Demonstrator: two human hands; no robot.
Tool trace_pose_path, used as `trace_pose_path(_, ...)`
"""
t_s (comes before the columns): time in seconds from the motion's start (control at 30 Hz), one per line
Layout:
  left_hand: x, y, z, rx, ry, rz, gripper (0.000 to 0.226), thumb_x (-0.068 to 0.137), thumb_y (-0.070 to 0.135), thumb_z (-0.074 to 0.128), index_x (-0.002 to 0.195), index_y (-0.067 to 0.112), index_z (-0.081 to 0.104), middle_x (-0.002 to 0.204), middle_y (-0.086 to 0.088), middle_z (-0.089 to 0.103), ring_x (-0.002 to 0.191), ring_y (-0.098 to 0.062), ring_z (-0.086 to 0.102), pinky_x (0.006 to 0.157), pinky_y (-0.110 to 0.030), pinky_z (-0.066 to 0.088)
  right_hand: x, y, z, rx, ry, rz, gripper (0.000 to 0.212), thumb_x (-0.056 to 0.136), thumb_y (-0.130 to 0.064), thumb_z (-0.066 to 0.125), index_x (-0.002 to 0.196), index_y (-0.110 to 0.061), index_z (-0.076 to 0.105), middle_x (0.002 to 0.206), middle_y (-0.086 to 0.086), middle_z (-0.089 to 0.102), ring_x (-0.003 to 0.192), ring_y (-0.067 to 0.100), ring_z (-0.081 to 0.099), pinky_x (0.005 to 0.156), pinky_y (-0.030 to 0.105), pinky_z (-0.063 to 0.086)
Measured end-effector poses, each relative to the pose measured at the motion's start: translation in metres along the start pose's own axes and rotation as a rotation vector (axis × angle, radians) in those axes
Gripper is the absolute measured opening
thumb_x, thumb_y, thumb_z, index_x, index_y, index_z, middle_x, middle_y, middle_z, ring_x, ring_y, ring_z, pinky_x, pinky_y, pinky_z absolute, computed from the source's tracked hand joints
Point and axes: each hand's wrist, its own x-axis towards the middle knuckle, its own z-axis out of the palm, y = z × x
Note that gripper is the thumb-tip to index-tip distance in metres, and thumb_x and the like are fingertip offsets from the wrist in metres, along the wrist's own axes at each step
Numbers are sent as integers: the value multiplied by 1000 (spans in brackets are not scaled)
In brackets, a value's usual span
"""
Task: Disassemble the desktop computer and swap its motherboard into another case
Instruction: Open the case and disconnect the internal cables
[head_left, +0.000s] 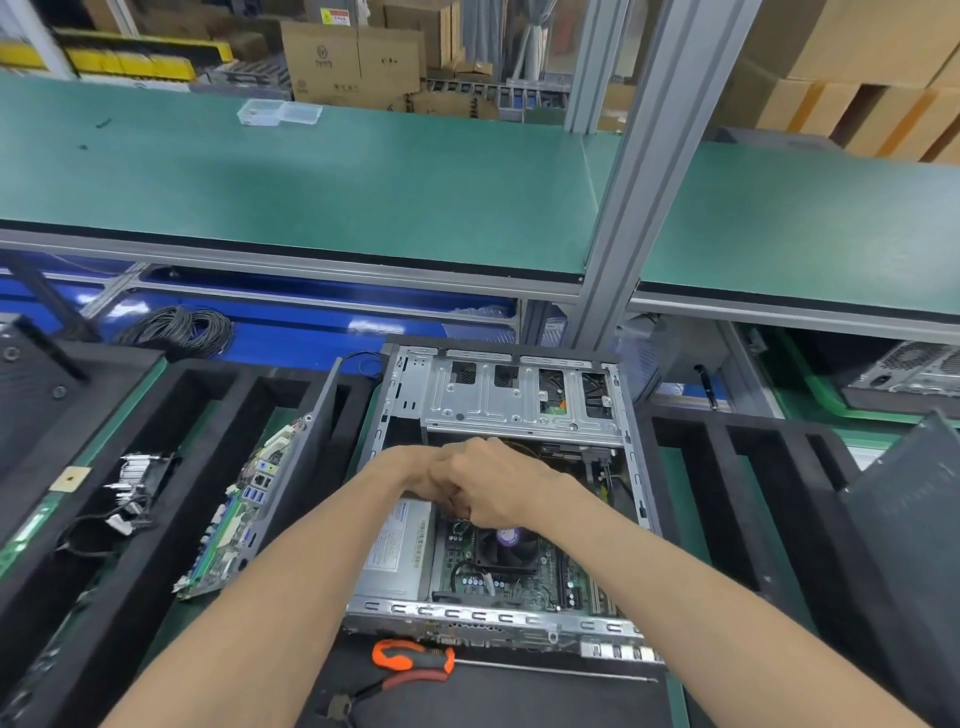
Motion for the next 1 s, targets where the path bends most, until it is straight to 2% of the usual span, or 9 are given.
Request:
trace_pose_path(0.13,-1,3,0,-25,6,-19,22,93,11,59,75,23,63,74,3,60,65,-10,50,60,-20,41,-2,9,3,-11,72,31,26,89,-19,63,110,-12,50,100,8,52,84,31,59,65,40,47)
trace_pose_path(0.2,0,2,1,-49,21,-30,18,94,5,56,86,17,67,74,11,61,64,-4,55,56,-11,44,-2,12,5,-37,129,135,33,97,-33,57,116,-9,46,99,15,57,84,36,61,64,41,48)
trace_pose_path(0.3,-2,2,1,-20,33,-65,35,94,-1,53,71,25,61,79,16,64,72,10,61,51,-8,43,3,9,8,-46,104,143,21,98,-19,55,113,-5,52,94,16,56,86,39,62,61,41,46)
trace_pose_path(0.4,0,2,2,-19,34,-69,35,95,7,58,71,33,56,77,14,59,71,-7,56,67,-22,45,4,0,10,-37,59,41,18,88,-6,61,106,-7,60,101,12,59,86,32,61,65,40,49)
trace_pose_path(0.5,0,2,1,-29,16,-63,11,95,14,62,88,23,62,86,8,59,85,-20,58,85,-37,51,1,2,6,-67,32,-35,23,82,1,62,99,-13,58,102,10,60,84,29,59,66,39,48)
trace_pose_path(0.63,2,2,3,-49,-32,-61,21,99,8,54,107,18,70,79,22,56,70,6,51,70,-15,43,-2,11,5,34,70,-29,26,81,1,61,95,-17,48,95,2,47,85,26,54,64,34,39)
trace_pose_path(0.73,1,1,1,-19,-20,-51,16,97,6,52,97,6,68,74,14,54,64,2,49,68,-19,42,-2,9,11,39,121,54,24,90,-21,63,107,-14,46,97,7,50,82,28,54,64,35,40)
trace_pose_path(0.8,-1,2,-1,-13,-5,-18,14,97,7,54,95,11,67,74,17,53,59,10,53,58,-9,44,2,7,15,6,152,149,28,97,-35,57,109,-11,47,97,13,56,83,35,59,64,40,45)
trace_pose_path(1.0,7,-5,5,-9,0,15,28,97,10,59,74,26,60,73,16,56,64,3,48,60,-16,37,6,-2,17,53,134,195,12,89,-13,61,100,-13,55,101,12,60,89,32,58,67,38,43)
